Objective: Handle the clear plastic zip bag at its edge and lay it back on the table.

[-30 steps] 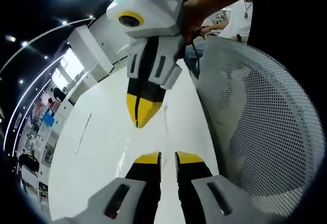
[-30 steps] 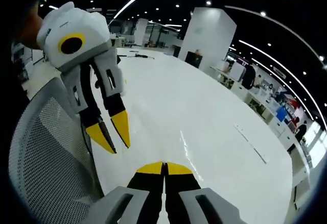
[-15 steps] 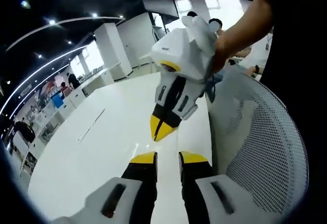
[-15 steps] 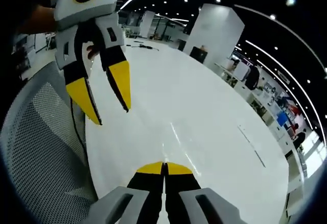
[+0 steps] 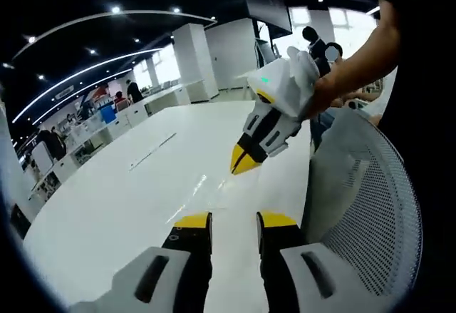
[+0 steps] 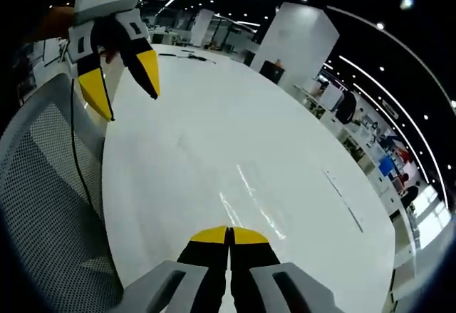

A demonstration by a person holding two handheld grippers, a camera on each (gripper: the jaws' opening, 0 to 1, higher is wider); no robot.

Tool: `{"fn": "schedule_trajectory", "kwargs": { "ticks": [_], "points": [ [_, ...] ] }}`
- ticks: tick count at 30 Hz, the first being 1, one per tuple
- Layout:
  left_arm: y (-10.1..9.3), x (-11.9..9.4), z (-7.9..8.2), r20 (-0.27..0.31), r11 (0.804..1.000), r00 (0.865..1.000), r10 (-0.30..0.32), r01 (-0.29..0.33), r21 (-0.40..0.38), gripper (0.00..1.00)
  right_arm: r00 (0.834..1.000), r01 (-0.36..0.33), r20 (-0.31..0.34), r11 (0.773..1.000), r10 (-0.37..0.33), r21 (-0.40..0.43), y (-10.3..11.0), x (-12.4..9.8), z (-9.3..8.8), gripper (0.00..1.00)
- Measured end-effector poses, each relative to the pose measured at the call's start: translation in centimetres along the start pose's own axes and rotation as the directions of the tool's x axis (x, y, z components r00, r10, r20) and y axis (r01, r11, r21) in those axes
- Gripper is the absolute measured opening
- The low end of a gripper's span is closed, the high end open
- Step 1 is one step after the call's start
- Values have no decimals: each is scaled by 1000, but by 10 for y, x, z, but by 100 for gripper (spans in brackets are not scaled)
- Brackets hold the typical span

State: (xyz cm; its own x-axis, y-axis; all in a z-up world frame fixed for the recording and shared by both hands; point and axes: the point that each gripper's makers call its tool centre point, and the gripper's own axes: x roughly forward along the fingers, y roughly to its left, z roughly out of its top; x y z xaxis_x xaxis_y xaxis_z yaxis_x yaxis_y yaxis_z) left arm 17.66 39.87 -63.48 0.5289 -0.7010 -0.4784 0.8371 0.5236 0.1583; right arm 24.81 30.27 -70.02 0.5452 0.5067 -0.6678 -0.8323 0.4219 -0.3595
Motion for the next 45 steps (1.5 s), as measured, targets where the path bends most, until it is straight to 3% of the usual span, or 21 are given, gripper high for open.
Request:
{"fn": "schedule_trajectory", "kwargs": {
  "ticks": [10,20,22,25,30,35,45],
  "points": [
    [7,-12,-18,-27,994,997,77,-79,-81,28,1000,27,-4,999,-27,-18,-10,21,-4,0],
    [4,-9,-24,-50,994,996,69,-74,-86,30,999,-19,-48,999,17,-34,1,35,-15,0],
    [3,-9,-25,-48,994,996,69,-73,-82,29,993,-94,-75,996,94,2,15,37,-22,0],
    [3,-9,-26,-52,993,996,72,-76,-85,29,995,-83,-62,996,82,-23,15,36,-21,0],
    [6,-8,-28,-53,991,995,84,-89,-97,30,991,-130,-6,984,132,118,21,29,-12,2],
    [8,-4,-28,-55,991,995,81,-86,-98,31,990,-140,29,978,137,156,22,20,-6,10],
    [13,1,-30,-47,990,995,87,-91,-103,35,992,-118,84,954,99,276,17,2,-20,31]
  ]
}}
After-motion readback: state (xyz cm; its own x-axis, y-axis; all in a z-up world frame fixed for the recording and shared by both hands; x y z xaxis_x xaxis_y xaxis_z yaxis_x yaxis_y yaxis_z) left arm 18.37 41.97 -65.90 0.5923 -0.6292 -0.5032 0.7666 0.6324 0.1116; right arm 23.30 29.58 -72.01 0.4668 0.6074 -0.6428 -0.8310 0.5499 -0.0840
